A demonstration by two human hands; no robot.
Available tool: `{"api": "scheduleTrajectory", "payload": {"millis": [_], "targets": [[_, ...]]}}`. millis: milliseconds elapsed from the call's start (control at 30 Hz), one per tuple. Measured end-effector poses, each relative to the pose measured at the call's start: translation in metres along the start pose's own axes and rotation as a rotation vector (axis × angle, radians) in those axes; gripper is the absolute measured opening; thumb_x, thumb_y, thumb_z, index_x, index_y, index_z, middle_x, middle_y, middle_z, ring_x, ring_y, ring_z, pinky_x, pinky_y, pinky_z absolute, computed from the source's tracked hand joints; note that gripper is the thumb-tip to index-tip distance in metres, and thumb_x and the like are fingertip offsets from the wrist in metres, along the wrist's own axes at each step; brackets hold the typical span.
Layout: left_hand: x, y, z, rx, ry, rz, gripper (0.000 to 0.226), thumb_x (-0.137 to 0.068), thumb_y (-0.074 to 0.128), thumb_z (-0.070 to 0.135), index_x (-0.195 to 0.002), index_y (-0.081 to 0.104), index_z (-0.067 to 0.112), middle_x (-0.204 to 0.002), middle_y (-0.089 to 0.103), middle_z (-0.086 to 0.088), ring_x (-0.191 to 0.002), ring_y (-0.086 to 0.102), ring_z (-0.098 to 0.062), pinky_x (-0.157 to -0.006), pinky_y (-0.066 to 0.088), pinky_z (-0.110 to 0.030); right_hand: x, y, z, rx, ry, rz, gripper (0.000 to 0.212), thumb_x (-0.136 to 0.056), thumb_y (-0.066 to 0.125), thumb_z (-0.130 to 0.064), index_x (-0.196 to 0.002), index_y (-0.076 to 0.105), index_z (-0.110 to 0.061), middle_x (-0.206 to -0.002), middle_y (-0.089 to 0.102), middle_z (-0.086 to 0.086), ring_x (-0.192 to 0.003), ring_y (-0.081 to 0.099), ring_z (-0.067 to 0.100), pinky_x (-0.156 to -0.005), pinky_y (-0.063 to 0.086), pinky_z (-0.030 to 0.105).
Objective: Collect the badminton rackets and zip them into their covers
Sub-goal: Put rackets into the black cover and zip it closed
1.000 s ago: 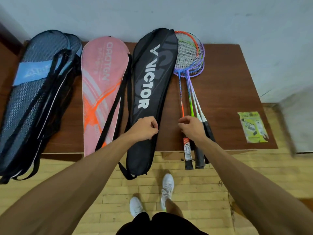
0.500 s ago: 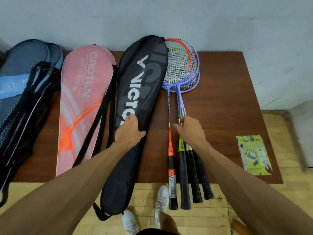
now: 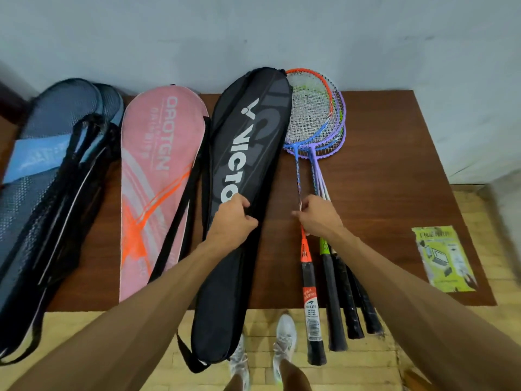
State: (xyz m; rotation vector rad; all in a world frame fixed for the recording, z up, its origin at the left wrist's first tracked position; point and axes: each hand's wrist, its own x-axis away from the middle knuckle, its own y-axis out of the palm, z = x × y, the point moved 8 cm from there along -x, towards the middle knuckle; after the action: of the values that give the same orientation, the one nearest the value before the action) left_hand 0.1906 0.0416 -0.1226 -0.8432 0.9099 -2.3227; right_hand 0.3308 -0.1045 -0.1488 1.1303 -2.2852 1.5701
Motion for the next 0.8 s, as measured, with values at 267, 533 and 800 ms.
{"api": "scheduleTrajectory", "payload": {"millis": [267, 533, 800], "targets": [[0.012, -0.03, -0.015, 0.075, 0.057, -0.016, 0.029, -0.076, 0.065, 0.012, -0.102, 0.054, 0.016, -0.093, 0.065, -0.01, -0.072, 0.06, -0.019, -0.069, 0.051, -0.032, 0.049, -0.011, -0.026, -0.064, 0.026, 0.1, 0.026, -0.09, 0.061, -0.033, -0.083, 0.059, -0.009, -0.087, 0.07, 0.014, -0.083, 0.067, 0.032, -0.081, 0.053, 0.038], [0.037, -0.022, -0.021, 0.022, 0.132, -0.061, 0.039, -0.079, 0.064, 0.012, -0.117, 0.054, 0.013, -0.103, 0.066, -0.011, -0.085, 0.06, -0.022, -0.078, 0.049, -0.031, 0.103, -0.006, -0.007, -0.087, 0.101, 0.165, 0.023, -0.09, 0.06, -0.033, -0.08, 0.058, -0.013, -0.081, 0.069, 0.013, -0.087, 0.067, 0.031, -0.081, 0.052, 0.035], [0.067, -0.033, -0.006, -0.041, 0.198, -0.008, 0.039, -0.081, 0.057, 0.01, -0.118, 0.045, 0.012, -0.094, 0.06, -0.014, -0.078, 0.056, -0.025, -0.066, 0.042, -0.031, 0.117, -0.03, 0.022, 0.003, 0.183, 0.314, 0.028, -0.086, 0.056, -0.027, -0.101, 0.06, -0.003, -0.108, 0.063, 0.022, -0.101, 0.059, 0.041, -0.075, 0.045, 0.037]]}}
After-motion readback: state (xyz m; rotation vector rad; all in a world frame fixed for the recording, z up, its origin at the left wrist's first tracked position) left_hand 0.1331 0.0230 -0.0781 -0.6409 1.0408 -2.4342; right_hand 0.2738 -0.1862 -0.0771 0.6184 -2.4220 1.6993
